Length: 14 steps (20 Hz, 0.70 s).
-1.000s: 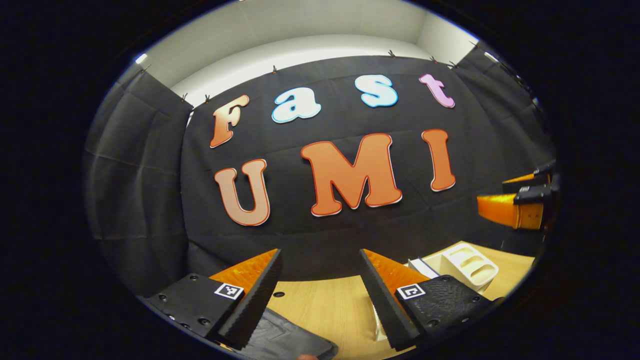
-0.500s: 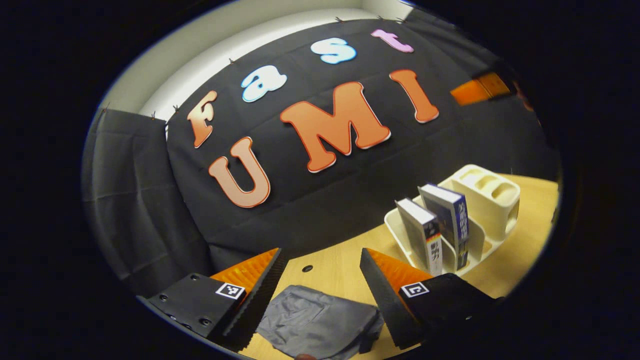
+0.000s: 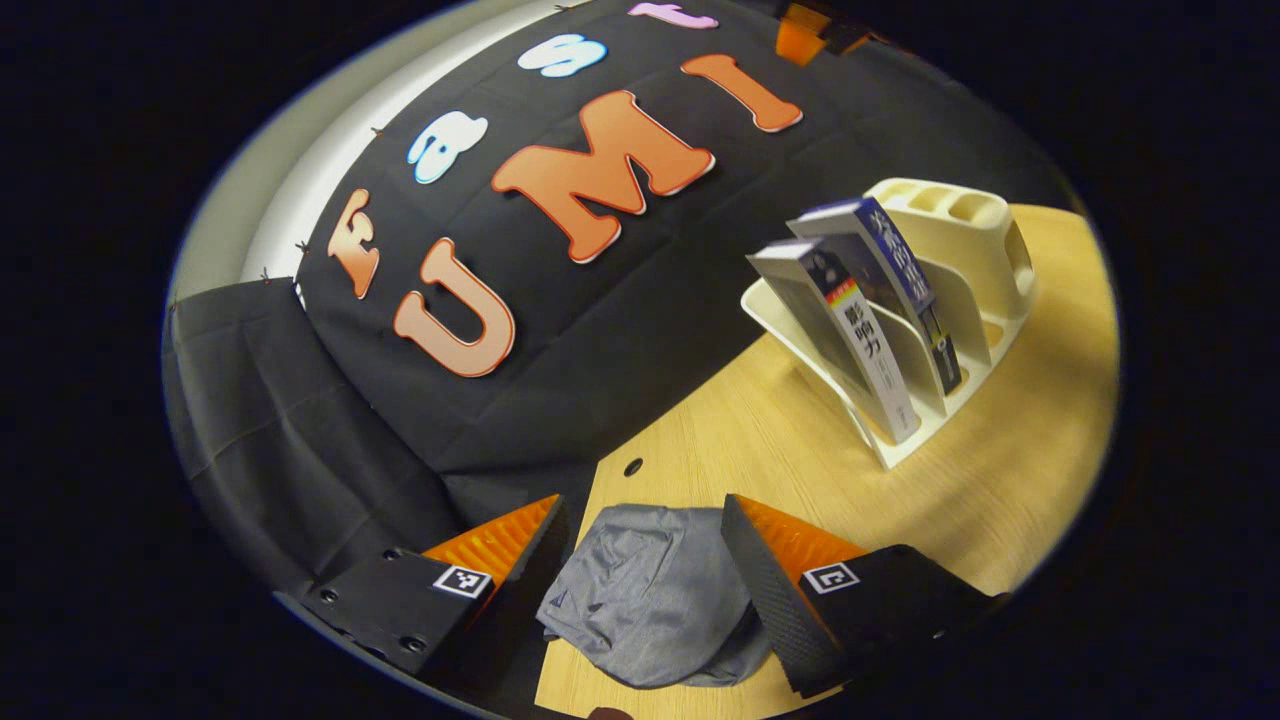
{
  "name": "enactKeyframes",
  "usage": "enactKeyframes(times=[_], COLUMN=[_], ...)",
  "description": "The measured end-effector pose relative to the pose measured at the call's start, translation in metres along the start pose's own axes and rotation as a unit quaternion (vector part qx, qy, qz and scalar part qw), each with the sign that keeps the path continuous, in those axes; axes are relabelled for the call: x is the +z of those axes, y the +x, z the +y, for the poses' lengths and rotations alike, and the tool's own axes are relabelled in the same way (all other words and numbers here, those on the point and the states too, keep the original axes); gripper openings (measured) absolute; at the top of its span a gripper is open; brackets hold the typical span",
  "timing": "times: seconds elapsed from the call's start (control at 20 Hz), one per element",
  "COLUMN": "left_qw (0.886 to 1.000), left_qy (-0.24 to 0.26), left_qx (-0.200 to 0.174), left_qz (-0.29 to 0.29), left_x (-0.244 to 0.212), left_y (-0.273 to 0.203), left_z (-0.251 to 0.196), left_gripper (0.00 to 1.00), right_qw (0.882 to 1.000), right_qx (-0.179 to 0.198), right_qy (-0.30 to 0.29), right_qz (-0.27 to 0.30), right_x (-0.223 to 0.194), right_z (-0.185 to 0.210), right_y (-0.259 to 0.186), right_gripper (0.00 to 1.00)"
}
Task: Open the schoolbag, grab two books from the bookshelf and put them into the schoolbag.
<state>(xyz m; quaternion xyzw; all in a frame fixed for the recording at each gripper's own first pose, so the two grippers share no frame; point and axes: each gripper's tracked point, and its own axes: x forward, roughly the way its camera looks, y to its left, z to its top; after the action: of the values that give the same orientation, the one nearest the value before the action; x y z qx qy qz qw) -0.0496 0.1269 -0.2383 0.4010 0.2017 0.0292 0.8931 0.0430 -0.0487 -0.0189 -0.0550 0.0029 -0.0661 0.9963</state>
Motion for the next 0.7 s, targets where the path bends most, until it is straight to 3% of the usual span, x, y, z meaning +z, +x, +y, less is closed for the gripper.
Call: enactKeyframes(times=[0.55, 0.7], left_qw=[0.991, 0.987], left_qy=[0.11, 0.133], left_qx=[-0.021, -0.013], left_qz=[0.077, 0.092], left_x=[-0.088, -0.1], left_y=[0.001, 0.005], left_z=[-0.053, -0.056], left_gripper=[0.97, 0.97], right_qw=[1.0, 1.0], right_qx=[-0.002, -0.005], right_qy=[-0.003, -0.006], right_qz=[0.007, 0.005], right_x=[-0.011, -0.011], right_z=[-0.025, -0.031], right_y=[0.004, 0.004], right_gripper=[0.95, 0.95])
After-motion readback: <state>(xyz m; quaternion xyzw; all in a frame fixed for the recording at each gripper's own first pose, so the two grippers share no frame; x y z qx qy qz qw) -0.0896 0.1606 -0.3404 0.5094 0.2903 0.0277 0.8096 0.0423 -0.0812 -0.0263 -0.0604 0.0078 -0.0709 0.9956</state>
